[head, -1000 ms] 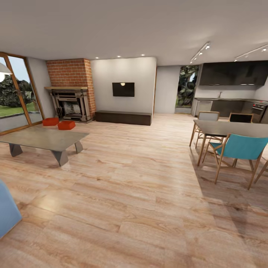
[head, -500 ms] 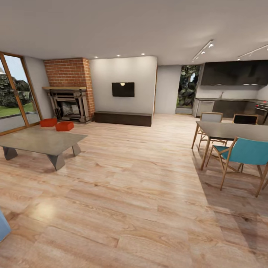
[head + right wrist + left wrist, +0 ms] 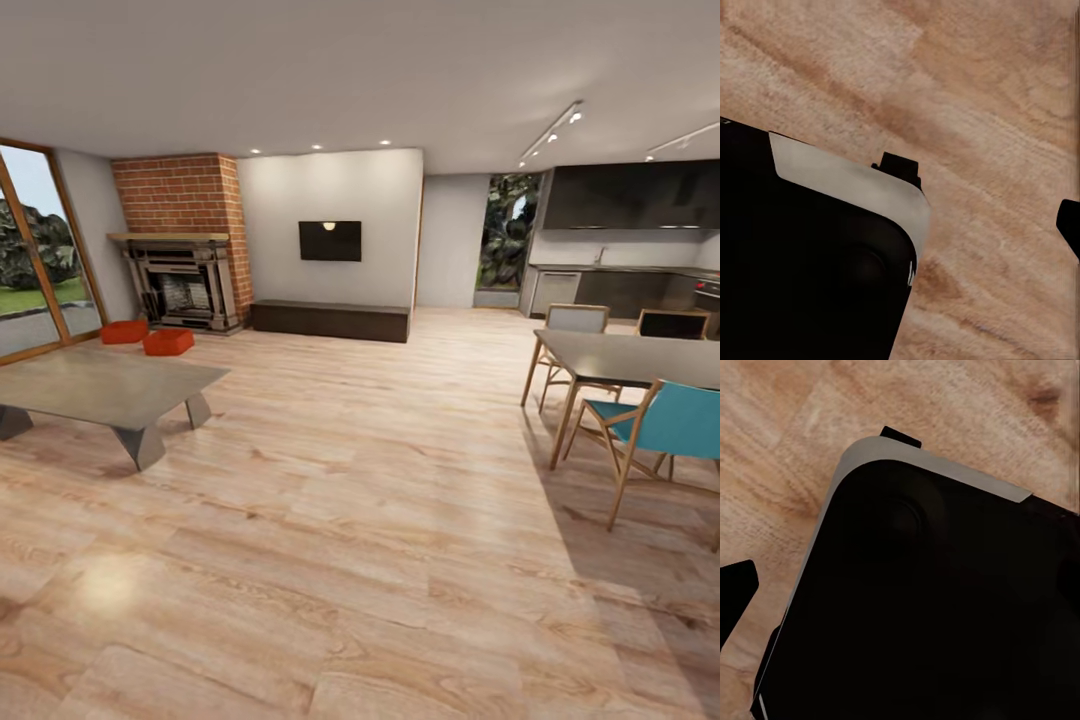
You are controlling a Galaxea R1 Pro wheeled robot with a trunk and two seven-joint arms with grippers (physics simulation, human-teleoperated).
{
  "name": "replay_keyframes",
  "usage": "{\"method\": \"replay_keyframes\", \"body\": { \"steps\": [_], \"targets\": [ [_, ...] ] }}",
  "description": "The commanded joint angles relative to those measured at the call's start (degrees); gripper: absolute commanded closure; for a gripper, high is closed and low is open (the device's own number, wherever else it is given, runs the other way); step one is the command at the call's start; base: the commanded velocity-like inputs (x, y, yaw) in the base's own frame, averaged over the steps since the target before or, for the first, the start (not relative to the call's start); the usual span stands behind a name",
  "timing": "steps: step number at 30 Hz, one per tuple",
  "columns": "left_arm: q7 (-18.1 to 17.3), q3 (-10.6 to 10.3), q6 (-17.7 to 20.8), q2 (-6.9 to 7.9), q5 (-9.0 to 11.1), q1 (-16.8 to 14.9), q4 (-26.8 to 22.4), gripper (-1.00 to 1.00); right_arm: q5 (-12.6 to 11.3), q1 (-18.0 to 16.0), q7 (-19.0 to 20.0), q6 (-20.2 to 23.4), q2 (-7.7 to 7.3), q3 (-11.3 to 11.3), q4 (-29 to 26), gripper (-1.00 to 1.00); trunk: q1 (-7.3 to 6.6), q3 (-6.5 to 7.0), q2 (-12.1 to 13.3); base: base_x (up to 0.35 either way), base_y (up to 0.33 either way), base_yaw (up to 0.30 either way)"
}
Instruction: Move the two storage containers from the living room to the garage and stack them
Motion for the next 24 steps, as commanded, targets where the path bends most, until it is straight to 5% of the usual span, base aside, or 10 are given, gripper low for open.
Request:
{"method": "replay_keyframes", "body": {
  "steps": [1, 24],
  "targets": [
    [0.0, 0.0, -0.1, -0.02, 0.2, 0.0, -0.1, -1.00, -0.6, -0.1, 0.3, -0.3, 0.01, 0.4, 0.2, -1.00, 0.03, -0.05, 0.0, 0.325, 0.000, 0.000],
    [0.0, 0.1, -0.2, -0.02, 0.3, 0.0, -0.1, -1.00, -0.6, -0.1, 0.3, -0.4, 0.01, 0.4, 0.2, -1.00, 0.03, -0.05, 0.0, 0.325, 0.000, 0.000]
  ]
}}
